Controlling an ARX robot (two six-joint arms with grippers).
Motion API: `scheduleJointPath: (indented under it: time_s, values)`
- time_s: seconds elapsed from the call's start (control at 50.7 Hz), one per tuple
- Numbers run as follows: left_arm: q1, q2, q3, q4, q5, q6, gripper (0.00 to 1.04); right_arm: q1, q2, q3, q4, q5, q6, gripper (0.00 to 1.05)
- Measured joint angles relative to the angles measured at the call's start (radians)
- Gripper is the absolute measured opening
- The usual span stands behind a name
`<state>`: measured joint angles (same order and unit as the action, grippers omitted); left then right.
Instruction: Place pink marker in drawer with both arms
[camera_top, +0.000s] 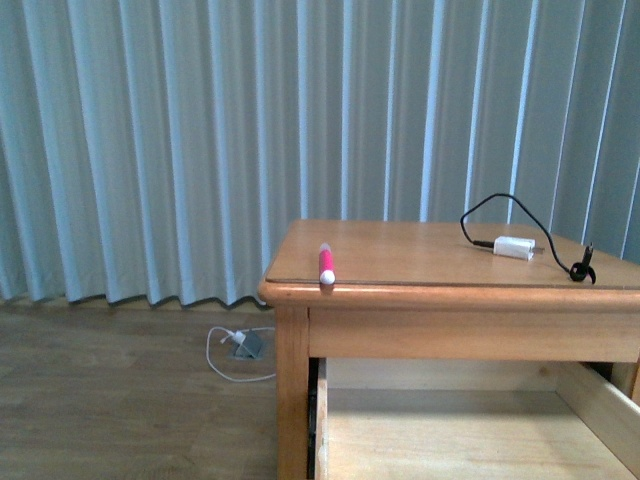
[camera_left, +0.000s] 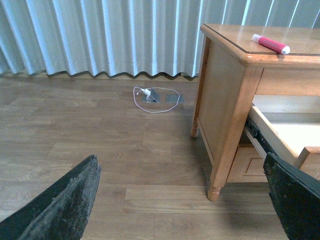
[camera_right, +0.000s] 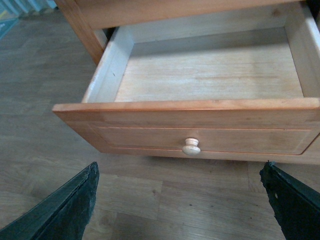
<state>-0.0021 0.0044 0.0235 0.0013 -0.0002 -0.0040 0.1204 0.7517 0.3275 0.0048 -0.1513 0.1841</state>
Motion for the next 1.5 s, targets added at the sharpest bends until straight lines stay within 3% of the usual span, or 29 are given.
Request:
scheduleJointPath:
  time_s: [0.237, 0.829, 0.927, 0.987, 1.125, 1.282, 1.499]
  values:
    - [0.000, 0.000, 0.000, 0.000, 0.000, 0.000, 0.99, -0.154, -0.183, 0.137, -0.352, -0.270, -0.018, 0.96]
    - [0.000, 0.000, 0.000, 0.000, -0.001, 0.000, 0.99, -0.187, -0.205, 0.138, -0.354, -0.277, 0.000, 0.96]
    - [-0.106, 0.074, 0.014, -0.037, -0.250, 0.000, 0.99, -0.187, -0.205, 0.137, -0.354, -0.277, 0.000, 0.96]
    - [-0.170, 0.158, 0.036, -0.019, -0.312, 0.003, 0.99, -0.187, -0.205, 0.138, -0.354, -0.277, 0.001, 0.96]
    - [-0.242, 0.352, 0.174, 0.057, -0.251, 0.041, 0.99, -0.187, -0.205, 0.138, -0.354, -0.277, 0.001, 0.96]
    - [-0.171, 0.647, 0.433, 0.130, -0.052, 0.099, 0.99, -0.187, -0.205, 0.138, -0.354, -0.277, 0.001, 0.96]
    - [-0.150, 1.042, 0.720, 0.251, -0.002, 0.125, 0.99, -0.187, -0.205, 0.138, -0.354, -0.277, 0.001, 0.96]
